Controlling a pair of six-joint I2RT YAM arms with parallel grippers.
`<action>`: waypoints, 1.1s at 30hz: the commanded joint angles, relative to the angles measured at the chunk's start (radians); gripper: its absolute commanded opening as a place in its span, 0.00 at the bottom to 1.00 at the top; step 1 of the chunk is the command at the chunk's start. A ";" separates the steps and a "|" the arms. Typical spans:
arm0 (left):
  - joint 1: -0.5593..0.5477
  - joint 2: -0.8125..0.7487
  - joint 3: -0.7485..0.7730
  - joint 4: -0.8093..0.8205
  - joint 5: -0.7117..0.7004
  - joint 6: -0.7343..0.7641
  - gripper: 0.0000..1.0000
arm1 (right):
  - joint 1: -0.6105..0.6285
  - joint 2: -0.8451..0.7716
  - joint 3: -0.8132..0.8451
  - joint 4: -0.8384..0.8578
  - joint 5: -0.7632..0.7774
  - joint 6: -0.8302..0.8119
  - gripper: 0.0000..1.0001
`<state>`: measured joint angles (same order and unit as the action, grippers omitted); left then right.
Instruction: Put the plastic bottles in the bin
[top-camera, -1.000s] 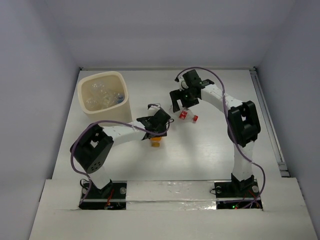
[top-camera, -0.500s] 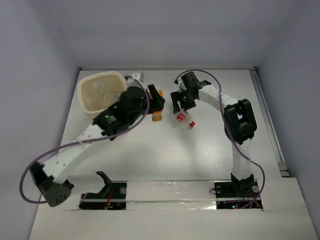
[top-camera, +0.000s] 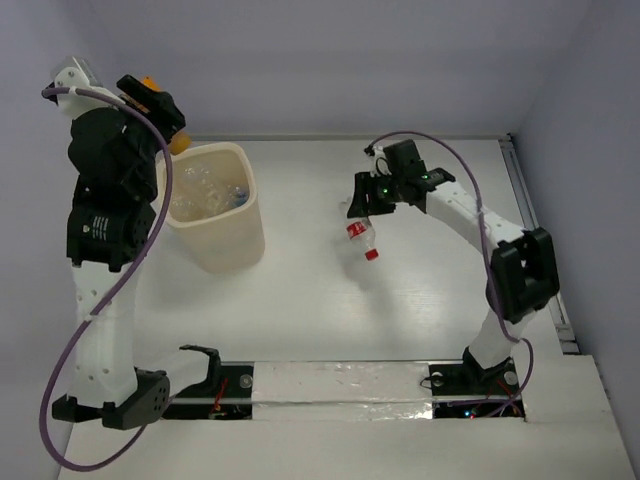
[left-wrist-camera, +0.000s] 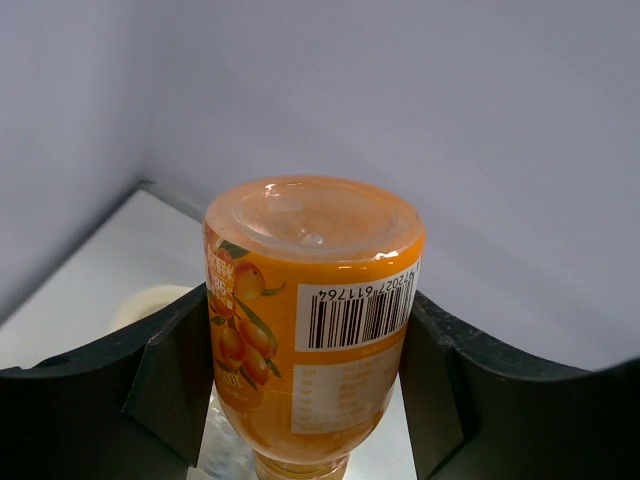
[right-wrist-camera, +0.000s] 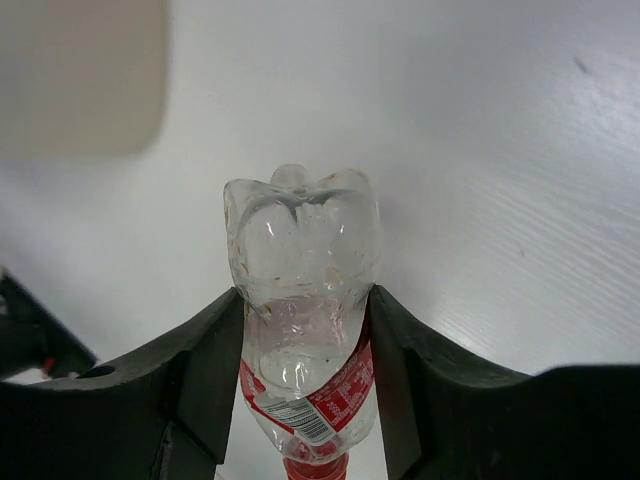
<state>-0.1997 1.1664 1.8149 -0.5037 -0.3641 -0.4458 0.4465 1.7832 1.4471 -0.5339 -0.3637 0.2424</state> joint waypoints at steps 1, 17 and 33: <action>0.115 0.047 -0.011 0.022 -0.012 0.048 0.36 | 0.037 -0.140 0.025 0.115 -0.064 0.073 0.48; 0.299 0.104 -0.323 0.284 0.100 0.076 0.39 | 0.188 -0.144 0.441 0.405 -0.003 0.445 0.49; 0.263 -0.071 -0.643 0.525 0.197 0.044 0.99 | 0.334 0.441 1.115 0.574 0.409 0.594 0.50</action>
<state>0.0662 1.1614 1.1511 -0.0429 -0.1940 -0.3805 0.7132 2.2311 2.5050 -0.0582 -0.1074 0.8356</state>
